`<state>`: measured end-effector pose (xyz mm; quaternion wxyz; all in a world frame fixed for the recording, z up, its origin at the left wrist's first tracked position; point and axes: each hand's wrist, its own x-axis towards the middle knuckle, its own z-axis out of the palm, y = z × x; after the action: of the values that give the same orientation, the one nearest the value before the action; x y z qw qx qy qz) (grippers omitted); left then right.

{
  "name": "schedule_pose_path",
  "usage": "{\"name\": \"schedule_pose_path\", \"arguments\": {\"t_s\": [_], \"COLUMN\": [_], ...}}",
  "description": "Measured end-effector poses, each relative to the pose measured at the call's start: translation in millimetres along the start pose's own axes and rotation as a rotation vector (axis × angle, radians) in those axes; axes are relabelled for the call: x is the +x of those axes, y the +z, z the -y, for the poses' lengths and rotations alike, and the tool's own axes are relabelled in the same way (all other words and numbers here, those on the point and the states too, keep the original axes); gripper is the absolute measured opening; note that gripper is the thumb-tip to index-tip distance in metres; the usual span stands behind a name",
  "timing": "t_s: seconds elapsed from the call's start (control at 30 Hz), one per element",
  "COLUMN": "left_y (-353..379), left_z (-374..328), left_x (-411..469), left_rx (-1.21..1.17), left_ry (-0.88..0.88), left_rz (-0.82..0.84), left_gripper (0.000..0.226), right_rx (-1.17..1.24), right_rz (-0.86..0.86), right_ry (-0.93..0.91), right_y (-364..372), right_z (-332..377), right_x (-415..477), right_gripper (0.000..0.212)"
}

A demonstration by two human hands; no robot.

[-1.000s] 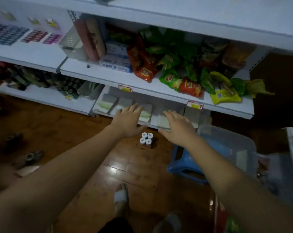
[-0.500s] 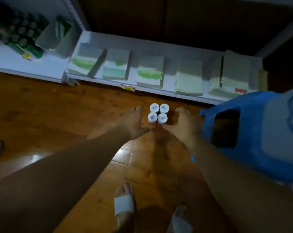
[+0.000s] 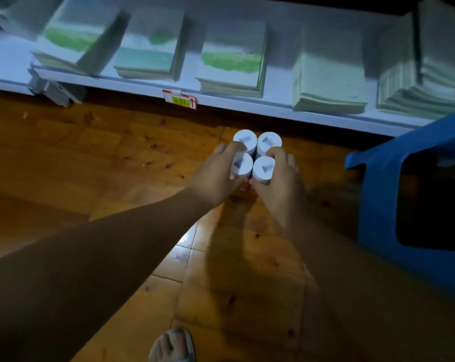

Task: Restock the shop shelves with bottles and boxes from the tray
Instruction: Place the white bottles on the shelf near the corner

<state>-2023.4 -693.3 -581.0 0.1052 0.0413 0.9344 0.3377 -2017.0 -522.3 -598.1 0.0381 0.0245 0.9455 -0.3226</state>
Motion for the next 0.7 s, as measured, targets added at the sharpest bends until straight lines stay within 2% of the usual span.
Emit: {"name": "schedule_pose_path", "arguments": {"t_s": [0.17, 0.3, 0.4, 0.5, 0.7], "left_y": [-16, -72, -139, -222, -412], "left_z": [-9, -53, -115, -197, -408], "left_x": [-6, -20, -32, -45, -78], "left_rx": [-0.078, -0.301, -0.536, -0.694, -0.831], "left_ry": [0.004, -0.044, -0.093, -0.094, 0.079], "left_rz": [-0.086, -0.177, -0.237, -0.253, -0.269], "left_gripper": [0.060, 0.064, 0.070, 0.068, 0.047], "right_rx": [0.167, 0.377, 0.524, 0.653, 0.904], "right_rz": [-0.068, -0.102, -0.148, -0.253, -0.377], "right_ry": [0.043, 0.105, 0.167, 0.170, 0.064], "right_y": [-14, -80, -163, -260, -493], "right_z": [7, 49, 104, 165, 310], "right_x": [-7, -20, -32, -41, -55], "right_gripper": [0.066, 0.073, 0.078, 0.071, 0.050]}}
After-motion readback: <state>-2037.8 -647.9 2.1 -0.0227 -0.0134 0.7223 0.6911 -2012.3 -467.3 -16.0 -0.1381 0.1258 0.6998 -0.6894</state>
